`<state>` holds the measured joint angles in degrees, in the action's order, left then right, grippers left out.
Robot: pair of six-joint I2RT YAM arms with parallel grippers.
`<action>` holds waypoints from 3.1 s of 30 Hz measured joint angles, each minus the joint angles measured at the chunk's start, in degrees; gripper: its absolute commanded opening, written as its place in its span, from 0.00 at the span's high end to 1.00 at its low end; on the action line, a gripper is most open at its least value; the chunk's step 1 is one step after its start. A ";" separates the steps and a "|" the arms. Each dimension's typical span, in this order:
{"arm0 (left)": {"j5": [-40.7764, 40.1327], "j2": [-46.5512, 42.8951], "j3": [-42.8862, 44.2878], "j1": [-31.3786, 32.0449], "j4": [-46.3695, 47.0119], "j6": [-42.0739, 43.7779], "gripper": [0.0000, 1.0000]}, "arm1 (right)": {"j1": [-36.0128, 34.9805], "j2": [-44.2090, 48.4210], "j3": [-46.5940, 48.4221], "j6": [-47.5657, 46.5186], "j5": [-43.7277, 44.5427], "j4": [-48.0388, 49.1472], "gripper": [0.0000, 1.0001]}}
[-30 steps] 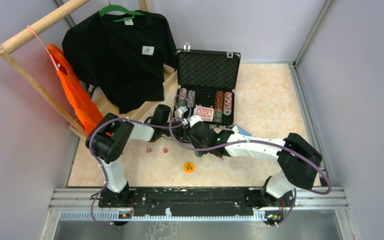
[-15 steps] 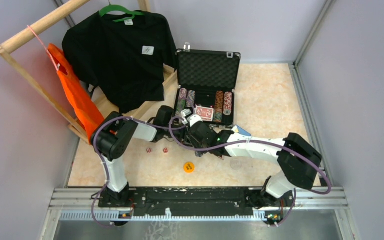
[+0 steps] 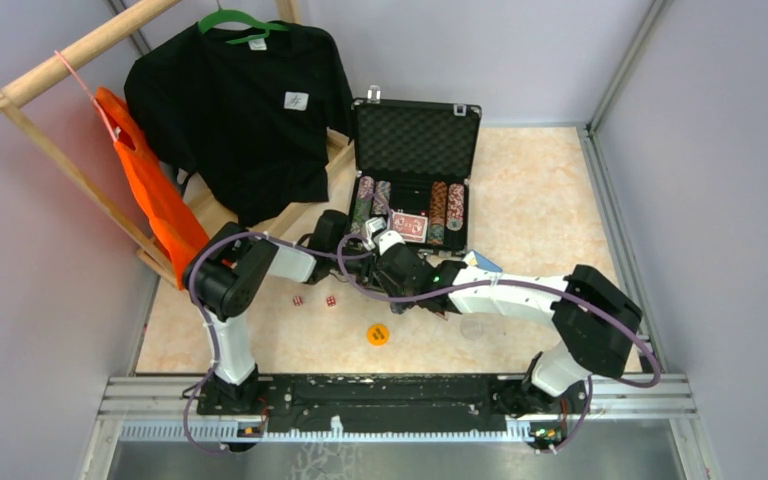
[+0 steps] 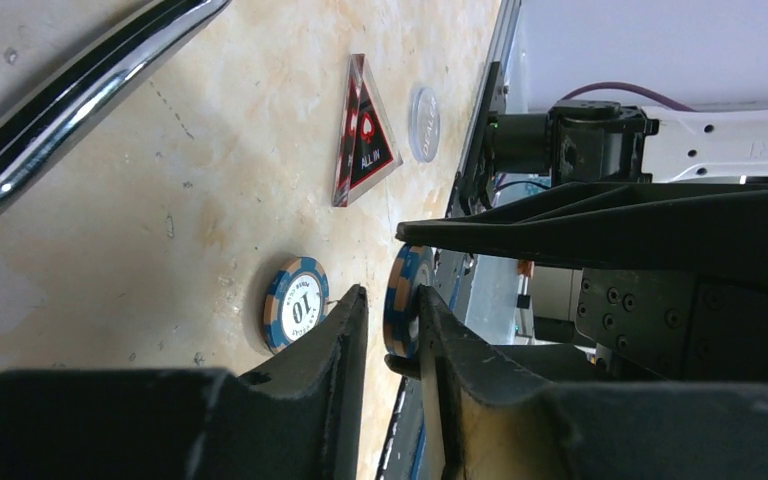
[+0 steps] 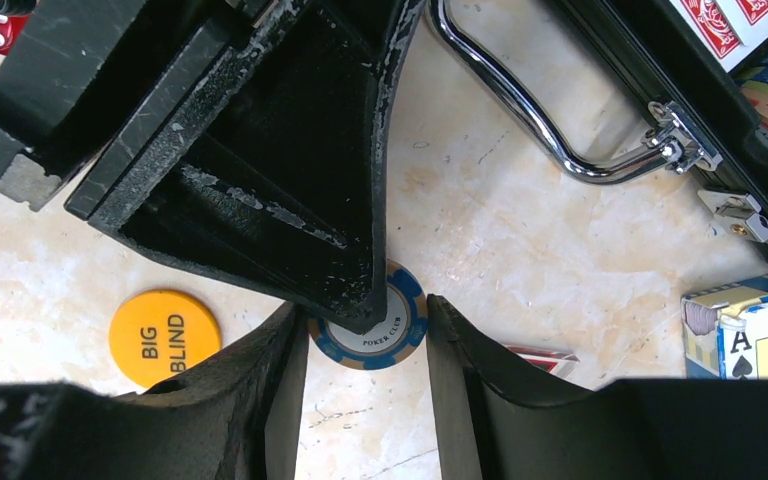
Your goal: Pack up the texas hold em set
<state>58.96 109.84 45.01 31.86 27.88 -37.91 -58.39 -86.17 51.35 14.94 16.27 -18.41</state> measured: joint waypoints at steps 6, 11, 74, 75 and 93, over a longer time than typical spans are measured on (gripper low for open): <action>0.92 0.09 0.13 0.31 0.63 -0.07 1.00 | 0.00 -0.63 -0.04 0.00 -0.31 0.00 0.67; 1.09 0.09 0.17 0.31 0.68 0.04 1.00 | 0.00 -0.63 -0.09 0.02 -0.33 0.02 0.66; -4.92 5.31 36.92 -12.07 -42.82 86.82 1.00 | 21.07 24.09 -17.25 -5.95 -22.43 29.38 0.40; -4.87 5.75 37.18 -11.96 -43.65 87.25 1.00 | 21.07 24.09 -17.25 -5.95 -22.43 29.42 0.41; -8.24 14.38 48.39 -11.32 -50.16 88.72 1.00 | 21.18 24.09 -17.59 -5.97 -22.38 29.55 0.41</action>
<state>50.72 124.22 93.41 20.53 -22.28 50.81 -37.21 -62.08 33.76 8.97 -6.11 11.14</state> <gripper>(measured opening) 0.029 0.597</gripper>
